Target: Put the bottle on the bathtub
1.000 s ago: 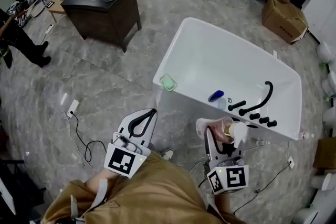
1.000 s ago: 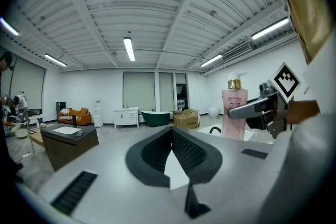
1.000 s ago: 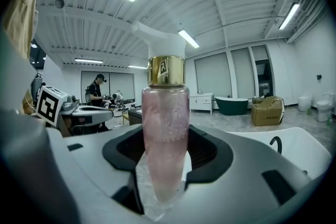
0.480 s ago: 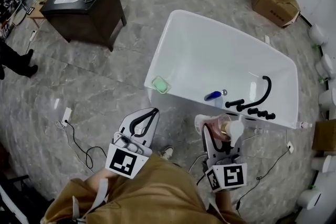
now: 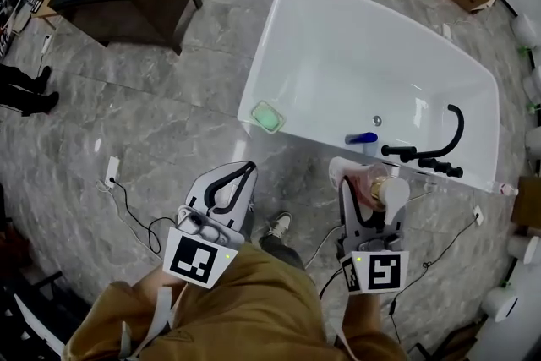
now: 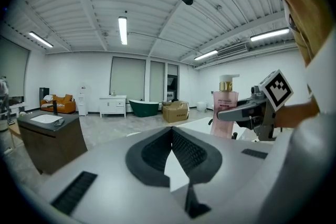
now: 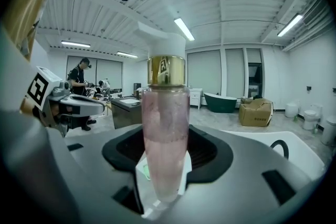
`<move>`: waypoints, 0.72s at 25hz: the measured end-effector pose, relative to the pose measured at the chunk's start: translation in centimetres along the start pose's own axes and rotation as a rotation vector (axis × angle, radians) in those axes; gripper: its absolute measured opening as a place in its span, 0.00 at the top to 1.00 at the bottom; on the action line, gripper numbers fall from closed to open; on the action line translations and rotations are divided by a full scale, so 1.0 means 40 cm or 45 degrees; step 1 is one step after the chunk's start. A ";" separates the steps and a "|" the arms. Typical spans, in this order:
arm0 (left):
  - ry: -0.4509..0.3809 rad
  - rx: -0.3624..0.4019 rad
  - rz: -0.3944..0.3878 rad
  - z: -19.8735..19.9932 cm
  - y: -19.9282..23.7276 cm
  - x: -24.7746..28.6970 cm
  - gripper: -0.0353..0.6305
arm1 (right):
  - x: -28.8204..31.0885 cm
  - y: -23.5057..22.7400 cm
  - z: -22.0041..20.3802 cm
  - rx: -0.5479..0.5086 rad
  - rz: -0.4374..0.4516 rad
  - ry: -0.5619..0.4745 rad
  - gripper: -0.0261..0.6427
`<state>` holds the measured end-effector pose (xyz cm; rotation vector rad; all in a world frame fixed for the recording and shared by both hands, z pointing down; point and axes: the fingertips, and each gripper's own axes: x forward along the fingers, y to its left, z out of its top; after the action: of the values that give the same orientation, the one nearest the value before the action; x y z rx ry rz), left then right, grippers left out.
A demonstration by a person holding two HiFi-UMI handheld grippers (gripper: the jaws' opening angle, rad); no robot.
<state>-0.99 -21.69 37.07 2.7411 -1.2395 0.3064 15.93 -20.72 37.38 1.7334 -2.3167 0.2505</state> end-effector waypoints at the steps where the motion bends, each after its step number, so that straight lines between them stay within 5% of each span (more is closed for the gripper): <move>1: 0.010 0.004 0.000 -0.009 0.008 0.008 0.94 | 0.015 -0.003 -0.010 0.001 -0.003 0.003 0.62; 18: 0.116 -0.097 -0.051 -0.245 0.076 0.128 0.94 | 0.275 -0.038 -0.271 0.010 -0.045 0.054 0.62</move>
<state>-1.30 -25.57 47.84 2.6525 -1.1475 0.3675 15.35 -28.27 50.94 1.7542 -2.2564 0.2875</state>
